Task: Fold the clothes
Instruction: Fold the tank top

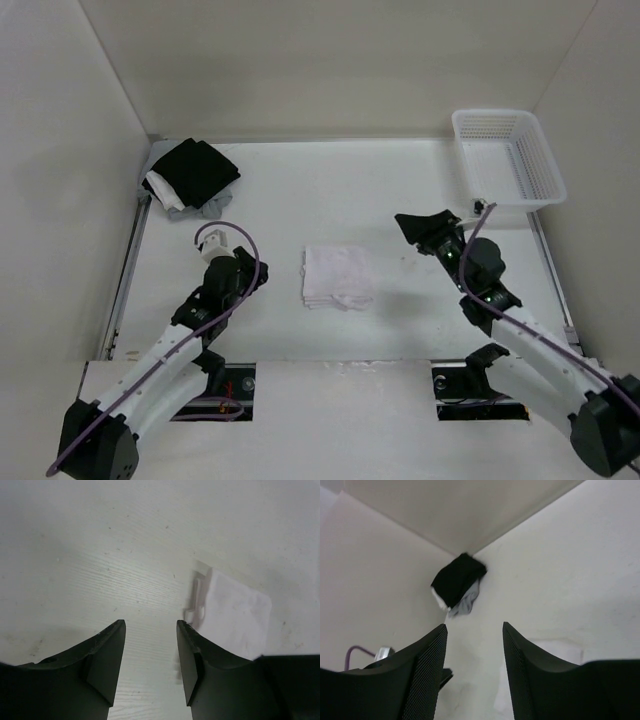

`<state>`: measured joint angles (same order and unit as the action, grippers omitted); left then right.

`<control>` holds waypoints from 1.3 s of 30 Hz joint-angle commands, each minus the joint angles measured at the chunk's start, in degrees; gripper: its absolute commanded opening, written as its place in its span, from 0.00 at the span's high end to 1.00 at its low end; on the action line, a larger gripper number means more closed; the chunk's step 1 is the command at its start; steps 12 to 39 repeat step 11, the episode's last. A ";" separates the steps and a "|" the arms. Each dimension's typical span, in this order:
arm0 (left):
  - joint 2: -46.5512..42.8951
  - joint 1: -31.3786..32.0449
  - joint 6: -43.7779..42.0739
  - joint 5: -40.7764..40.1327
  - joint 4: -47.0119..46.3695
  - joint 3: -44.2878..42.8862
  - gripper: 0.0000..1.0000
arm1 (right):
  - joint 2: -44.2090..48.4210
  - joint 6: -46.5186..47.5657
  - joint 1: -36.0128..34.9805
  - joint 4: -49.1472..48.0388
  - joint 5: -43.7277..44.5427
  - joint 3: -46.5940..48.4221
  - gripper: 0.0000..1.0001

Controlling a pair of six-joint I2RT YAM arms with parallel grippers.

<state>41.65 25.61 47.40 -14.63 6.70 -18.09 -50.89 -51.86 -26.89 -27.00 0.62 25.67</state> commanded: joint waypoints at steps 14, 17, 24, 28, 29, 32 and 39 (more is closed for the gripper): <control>-2.63 -2.89 -3.45 2.94 0.86 -2.39 0.59 | 10.91 6.07 8.57 7.23 13.45 -11.26 0.43; -2.63 -2.89 -3.45 2.94 0.86 -2.39 0.59 | 10.91 6.07 8.57 7.23 13.45 -11.26 0.43; -2.63 -2.89 -3.45 2.94 0.86 -2.39 0.59 | 10.91 6.07 8.57 7.23 13.45 -11.26 0.43; -2.63 -2.89 -3.45 2.94 0.86 -2.39 0.59 | 10.91 6.07 8.57 7.23 13.45 -11.26 0.43; -2.63 -2.89 -3.45 2.94 0.86 -2.39 0.59 | 10.91 6.07 8.57 7.23 13.45 -11.26 0.43; -2.63 -2.89 -3.45 2.94 0.86 -2.39 0.59 | 10.91 6.07 8.57 7.23 13.45 -11.26 0.43; -2.63 -2.89 -3.45 2.94 0.86 -2.39 0.59 | 10.91 6.07 8.57 7.23 13.45 -11.26 0.43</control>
